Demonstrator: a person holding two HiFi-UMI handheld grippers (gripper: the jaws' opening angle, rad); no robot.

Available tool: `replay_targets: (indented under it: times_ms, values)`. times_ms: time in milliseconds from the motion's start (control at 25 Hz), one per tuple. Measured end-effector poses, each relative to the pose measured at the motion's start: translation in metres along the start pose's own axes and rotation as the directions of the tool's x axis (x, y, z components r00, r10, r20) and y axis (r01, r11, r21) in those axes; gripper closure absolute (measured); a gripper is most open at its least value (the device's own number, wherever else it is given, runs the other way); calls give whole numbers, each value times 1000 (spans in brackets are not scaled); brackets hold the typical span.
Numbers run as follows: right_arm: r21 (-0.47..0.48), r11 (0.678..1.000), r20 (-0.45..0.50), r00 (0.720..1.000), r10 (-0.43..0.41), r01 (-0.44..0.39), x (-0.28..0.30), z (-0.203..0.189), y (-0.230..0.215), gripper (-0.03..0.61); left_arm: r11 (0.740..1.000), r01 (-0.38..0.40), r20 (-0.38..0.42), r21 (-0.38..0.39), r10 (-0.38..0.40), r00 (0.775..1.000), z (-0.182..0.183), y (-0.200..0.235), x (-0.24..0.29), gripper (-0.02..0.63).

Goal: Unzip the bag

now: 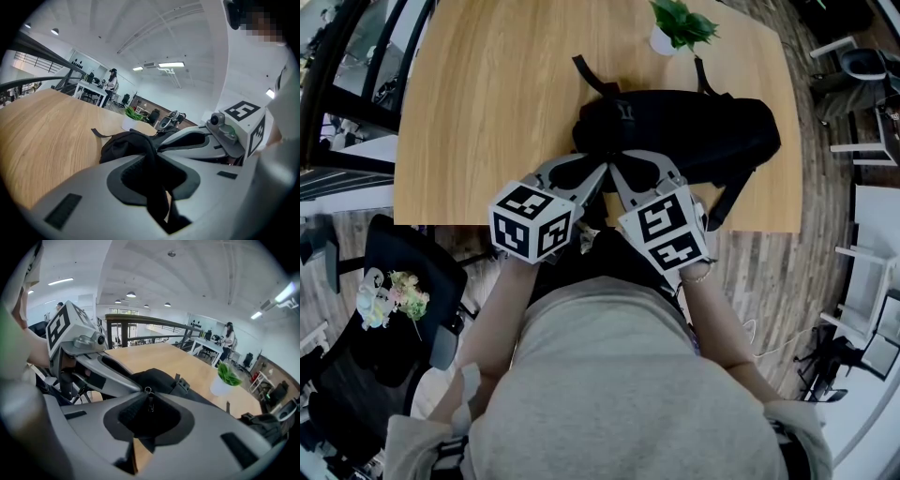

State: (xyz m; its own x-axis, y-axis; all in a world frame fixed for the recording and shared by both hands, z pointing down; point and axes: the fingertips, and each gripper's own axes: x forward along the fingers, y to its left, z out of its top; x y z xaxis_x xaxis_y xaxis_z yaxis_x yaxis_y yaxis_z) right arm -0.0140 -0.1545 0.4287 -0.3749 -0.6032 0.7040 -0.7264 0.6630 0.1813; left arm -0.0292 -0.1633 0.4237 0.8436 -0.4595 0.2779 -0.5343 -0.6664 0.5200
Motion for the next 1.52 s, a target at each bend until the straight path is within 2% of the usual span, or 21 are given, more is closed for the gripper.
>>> replay_targets:
  times_ms: [160, 240, 440, 520, 600, 640, 880, 1080, 1200, 1400, 1440, 1520]
  values:
    - [26, 999, 26, 999, -20, 19, -8, 2, -1, 531, 1000, 0, 1, -2, 0, 1000, 0, 0, -1, 537]
    - [45, 998, 34, 999, -42, 40, -13, 1, -4, 569, 1000, -3, 0, -4, 3, 1000, 0, 1, -2, 537]
    - [107, 993, 40, 998, -54, 49, -18, -10, -9, 569, 1000, -4, 1, -3, 4, 1000, 0, 2, -2, 537]
    - [138, 990, 54, 998, -36, 29, -17, -10, -9, 557, 1000, -3, 1, -3, 3, 1000, 0, 1, -3, 537]
    - [168, 986, 60, 998, 2, -12, -13, -7, -8, 486, 1000, -3, -1, -3, 3, 1000, 0, 1, -2, 537]
    - [180, 983, 60, 998, 22, -33, -9, -6, -7, 476, 1000, -3, -1, -2, 3, 1000, 0, 1, -2, 537]
    - [217, 970, 43, 994, 103, -110, 3, -7, -7, 463, 1000, 0, -5, 14, 0, 1000, -1, 0, -1, 537]
    - [210, 962, 9, 984, 176, -174, 10, -10, 0, 519, 1000, 9, -13, 25, -8, 1000, -2, 0, -2, 540]
    - [246, 952, 3, 982, 188, -182, 14, -14, -1, 520, 1000, 15, -13, 22, -14, 1000, -2, -1, 0, 541]
    - [259, 954, 12, 989, 150, -148, 9, -14, -3, 529, 1000, 7, -10, 14, -7, 1000, -3, 0, 0, 541]
    - [259, 957, 15, 991, 131, -131, 7, -13, -5, 563, 1000, 4, -8, 9, -3, 1000, -3, 1, -1, 541]
    - [271, 956, 28, 994, 109, -113, 3, -14, -8, 566, 1000, 1, -6, -1, -1, 1000, -4, 3, -2, 541]
